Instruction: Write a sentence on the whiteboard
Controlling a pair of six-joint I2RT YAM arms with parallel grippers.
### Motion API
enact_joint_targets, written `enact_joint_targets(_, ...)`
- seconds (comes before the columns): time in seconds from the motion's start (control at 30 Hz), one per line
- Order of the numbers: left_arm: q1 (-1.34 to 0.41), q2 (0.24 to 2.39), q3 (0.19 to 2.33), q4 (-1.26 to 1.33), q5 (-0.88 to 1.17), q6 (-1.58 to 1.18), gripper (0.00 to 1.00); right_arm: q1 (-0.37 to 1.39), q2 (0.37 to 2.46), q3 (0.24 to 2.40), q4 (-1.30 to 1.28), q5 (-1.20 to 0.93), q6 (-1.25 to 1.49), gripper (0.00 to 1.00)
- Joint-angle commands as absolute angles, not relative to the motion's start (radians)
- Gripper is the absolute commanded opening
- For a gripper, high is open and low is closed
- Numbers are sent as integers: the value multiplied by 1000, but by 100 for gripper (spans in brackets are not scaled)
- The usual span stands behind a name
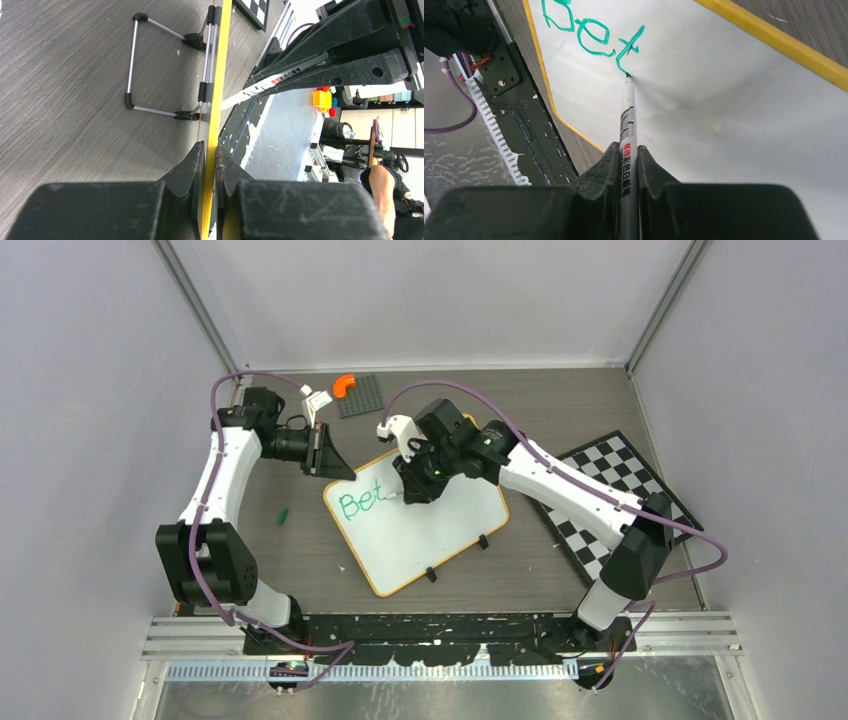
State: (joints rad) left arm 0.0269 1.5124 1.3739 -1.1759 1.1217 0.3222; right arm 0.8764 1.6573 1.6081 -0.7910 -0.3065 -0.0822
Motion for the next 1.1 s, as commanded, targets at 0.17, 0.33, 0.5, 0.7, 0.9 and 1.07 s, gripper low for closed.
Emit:
enact_joint_targets(0.17, 23, 1491, 1381, -1187, 1103, 307, 0, 864, 1594, 1677, -797, -267, -107, 0)
enact_joint_targets(0.33, 23, 1495, 1383, -1188, 1105, 308, 0, 863, 1608, 1695, -794, -268, -112, 0)
enact_joint_targets(0.5, 23, 1492, 1381, -1190, 1104, 309, 0, 864, 1637, 1706, -786, -265, -115, 0)
enact_joint_targets(0.7, 22, 1492, 1382, -1189, 1100, 309, 0, 850, 1646, 1692, -784, -255, -122, 0)
enact_joint_targets(0.9, 23, 1494, 1384, -1190, 1101, 309, 0, 813, 1632, 1667, -787, -247, -129, 0)
enact_joint_targets(1.07, 23, 1498, 1383, -1189, 1100, 307, 0, 803, 1611, 1657, -793, -245, -135, 0)
